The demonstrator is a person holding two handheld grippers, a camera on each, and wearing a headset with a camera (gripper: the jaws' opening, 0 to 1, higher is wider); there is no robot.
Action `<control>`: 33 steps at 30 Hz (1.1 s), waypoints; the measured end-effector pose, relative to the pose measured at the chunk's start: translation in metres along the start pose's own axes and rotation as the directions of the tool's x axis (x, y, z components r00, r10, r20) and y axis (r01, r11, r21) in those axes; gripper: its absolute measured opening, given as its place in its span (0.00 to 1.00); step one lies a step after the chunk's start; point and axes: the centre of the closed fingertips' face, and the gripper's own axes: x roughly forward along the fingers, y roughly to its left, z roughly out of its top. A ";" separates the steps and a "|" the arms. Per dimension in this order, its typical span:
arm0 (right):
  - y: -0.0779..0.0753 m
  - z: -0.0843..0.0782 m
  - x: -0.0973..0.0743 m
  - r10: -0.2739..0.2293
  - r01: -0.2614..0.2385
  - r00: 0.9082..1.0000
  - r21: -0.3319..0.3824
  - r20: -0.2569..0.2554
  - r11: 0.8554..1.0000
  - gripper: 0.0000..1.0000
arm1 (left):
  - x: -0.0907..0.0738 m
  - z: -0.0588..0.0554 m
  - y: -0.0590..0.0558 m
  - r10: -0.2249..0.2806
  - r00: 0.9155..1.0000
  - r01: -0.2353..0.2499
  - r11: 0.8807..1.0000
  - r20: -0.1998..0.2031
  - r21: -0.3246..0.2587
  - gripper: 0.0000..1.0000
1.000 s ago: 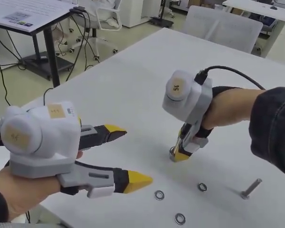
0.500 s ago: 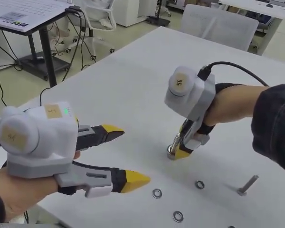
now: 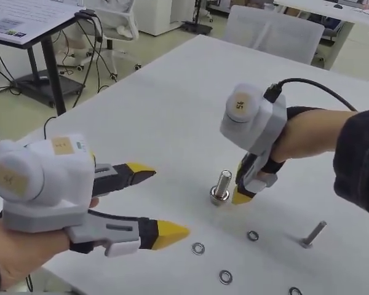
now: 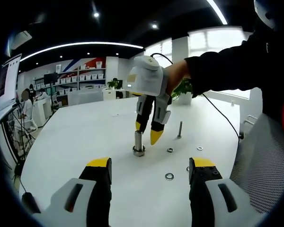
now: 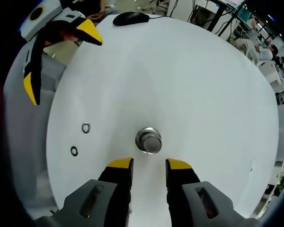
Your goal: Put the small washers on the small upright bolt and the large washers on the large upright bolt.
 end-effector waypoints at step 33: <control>0.037 -0.037 -0.003 0.005 -0.007 1.000 0.084 0.017 0.996 0.28 | 0.004 -0.005 -0.014 -0.068 0.997 0.069 0.997 -0.033 0.021 0.65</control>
